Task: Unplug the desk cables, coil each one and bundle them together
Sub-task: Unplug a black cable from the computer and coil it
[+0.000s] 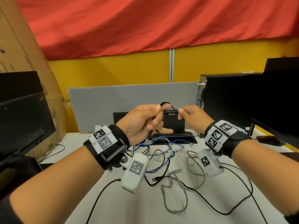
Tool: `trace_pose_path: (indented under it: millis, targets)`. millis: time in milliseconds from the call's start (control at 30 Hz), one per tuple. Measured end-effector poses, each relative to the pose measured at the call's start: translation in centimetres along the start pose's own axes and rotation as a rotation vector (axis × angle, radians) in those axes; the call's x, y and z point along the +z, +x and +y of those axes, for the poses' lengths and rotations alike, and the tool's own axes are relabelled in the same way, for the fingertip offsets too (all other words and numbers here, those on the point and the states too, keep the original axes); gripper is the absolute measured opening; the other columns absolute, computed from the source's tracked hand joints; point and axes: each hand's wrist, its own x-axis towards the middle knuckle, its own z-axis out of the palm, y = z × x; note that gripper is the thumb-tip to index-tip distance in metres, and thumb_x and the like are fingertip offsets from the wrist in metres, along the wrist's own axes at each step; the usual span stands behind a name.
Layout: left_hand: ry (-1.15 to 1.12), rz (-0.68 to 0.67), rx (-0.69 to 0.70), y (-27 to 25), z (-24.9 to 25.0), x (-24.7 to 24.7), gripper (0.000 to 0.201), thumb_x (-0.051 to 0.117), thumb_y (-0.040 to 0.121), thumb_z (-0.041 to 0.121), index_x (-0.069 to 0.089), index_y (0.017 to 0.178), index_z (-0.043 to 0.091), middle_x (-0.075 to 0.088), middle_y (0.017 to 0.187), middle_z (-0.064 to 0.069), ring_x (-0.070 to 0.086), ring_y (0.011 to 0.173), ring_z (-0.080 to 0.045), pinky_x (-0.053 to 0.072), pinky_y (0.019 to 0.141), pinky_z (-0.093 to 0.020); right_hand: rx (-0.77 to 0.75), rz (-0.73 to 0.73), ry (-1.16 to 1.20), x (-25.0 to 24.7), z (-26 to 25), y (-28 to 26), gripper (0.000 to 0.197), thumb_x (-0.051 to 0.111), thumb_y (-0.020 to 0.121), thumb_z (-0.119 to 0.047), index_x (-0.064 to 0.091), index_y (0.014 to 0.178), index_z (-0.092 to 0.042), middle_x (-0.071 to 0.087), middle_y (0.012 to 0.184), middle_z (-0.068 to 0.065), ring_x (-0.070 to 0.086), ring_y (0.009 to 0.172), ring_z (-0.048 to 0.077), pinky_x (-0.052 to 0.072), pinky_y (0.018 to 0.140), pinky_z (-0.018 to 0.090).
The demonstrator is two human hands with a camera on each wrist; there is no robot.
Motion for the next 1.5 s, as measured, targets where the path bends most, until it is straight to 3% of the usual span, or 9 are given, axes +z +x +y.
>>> trace_pose_path:
  millis: [367, 467, 567, 700, 867, 1133, 1267, 1367, 1500]
  targets:
    - [0.006, 0.184, 0.233, 1.3, -1.0, -2.6, 0.013, 0.03, 0.105, 0.012, 0.038, 0.114, 0.009, 0.069, 0.117, -0.015, 0.069, 0.099, -0.036, 0.049, 0.093, -0.056, -0.23, -0.511, -0.077, 2.1, -6.6, -4.8, 0.036, 0.039, 0.102, -0.035, 0.062, 0.075, -0.026, 0.051, 0.063, -0.009, 0.047, 0.057, 0.004, 0.035, 0.058, 0.02]
    - [0.144, 0.202, 0.213, 1.2, -1.2, -3.5, 0.028, 0.031, 0.106, 0.014, 0.031, 0.133, 0.011, 0.067, 0.122, -0.013, 0.069, 0.102, -0.036, 0.044, 0.099, -0.061, -0.255, -0.481, -0.007, 0.9, -8.0, -5.2, 0.037, 0.044, 0.101, -0.03, 0.06, 0.068, -0.025, 0.051, 0.052, -0.013, 0.045, 0.049, 0.002, 0.036, 0.058, 0.018]
    - [0.227, 0.169, 0.168, 0.8, -1.7, -3.9, 0.051, 0.032, 0.105, 0.011, 0.007, 0.149, 0.006, 0.072, 0.109, -0.01, 0.073, 0.082, -0.024, 0.053, 0.092, -0.049, -0.247, -0.438, 0.103, -0.7, -8.6, -4.8, 0.033, 0.048, 0.099, -0.021, 0.06, 0.069, -0.013, 0.052, 0.05, -0.032, 0.04, 0.04, 0.001, 0.033, 0.048, 0.01]
    - [0.288, 0.073, 0.053, 0.3, -1.8, -3.1, 0.04, 0.03, 0.103, 0.004, 0.033, 0.143, 0.001, 0.072, 0.091, -0.015, 0.072, 0.072, -0.027, 0.049, 0.093, -0.052, -0.186, -0.349, 0.209, -2.3, -8.6, -3.6, 0.031, 0.048, 0.098, -0.016, 0.062, 0.078, 0.004, 0.047, 0.042, -0.013, 0.042, 0.039, -0.003, 0.033, 0.045, 0.006]
    - [0.224, -0.015, -0.009, -0.3, -1.3, -2.0, 0.041, 0.028, 0.101, 0.011, 0.057, 0.13, 0.008, 0.053, 0.058, -0.011, 0.041, 0.045, -0.016, 0.041, 0.103, -0.06, -0.186, -0.157, 0.25, -2.8, -7.7, -2.2, 0.031, 0.058, 0.095, -0.029, 0.066, 0.078, -0.005, 0.07, 0.075, 0.007, 0.061, 0.066, 0.029, 0.05, 0.069, 0.035]
    - [-0.028, -0.053, -0.082, -0.4, -0.7, -1.2, 0.039, 0.043, 0.099, 0.018, 0.053, 0.136, 0.005, 0.027, 0.046, 0.005, 0.022, 0.039, -0.007, 0.041, 0.098, -0.067, -0.202, 0.07, 0.318, -1.3, -5.7, -0.6, 0.024, 0.057, 0.095, -0.021, 0.07, 0.085, -0.004, 0.049, 0.059, 0.003, 0.039, 0.05, 0.002, 0.034, 0.052, 0.017]
    - [-0.161, -0.049, -0.002, -0.3, -0.2, -1.2, 0.042, 0.043, 0.099, 0.015, 0.047, 0.139, 0.001, 0.03, 0.046, 0.005, 0.027, 0.038, -0.006, 0.039, 0.101, -0.067, -0.171, 0.049, 0.276, 0.6, -4.5, -0.6, 0.028, 0.045, 0.101, -0.025, 0.072, 0.094, -0.021, 0.048, 0.059, 0.004, 0.045, 0.049, 0.009, 0.04, 0.049, 0.026]
    - [-0.219, -0.009, 0.054, 0.0, 0.2, -1.2, 0.043, 0.043, 0.099, 0.014, 0.044, 0.14, 0.001, 0.033, 0.048, 0.003, 0.029, 0.038, -0.006, 0.043, 0.1, -0.062, -0.14, -0.07, 0.253, 2.3, -3.6, -1.1, 0.03, 0.041, 0.102, -0.025, 0.067, 0.086, -0.028, 0.063, 0.079, 0.016, 0.057, 0.077, 0.034, 0.049, 0.078, 0.045]
    - [-0.191, 0.105, 0.166, 0.7, 0.4, -1.3, 0.04, 0.038, 0.103, 0.015, 0.038, 0.141, 0.002, 0.044, 0.055, 0.001, 0.033, 0.039, -0.006, 0.049, 0.095, -0.055, -0.165, -0.249, 0.112, 3.8, -3.5, -1.9, 0.031, 0.04, 0.102, -0.025, 0.067, 0.088, -0.026, 0.067, 0.088, 0.003, 0.062, 0.082, 0.019, 0.05, 0.079, 0.036]
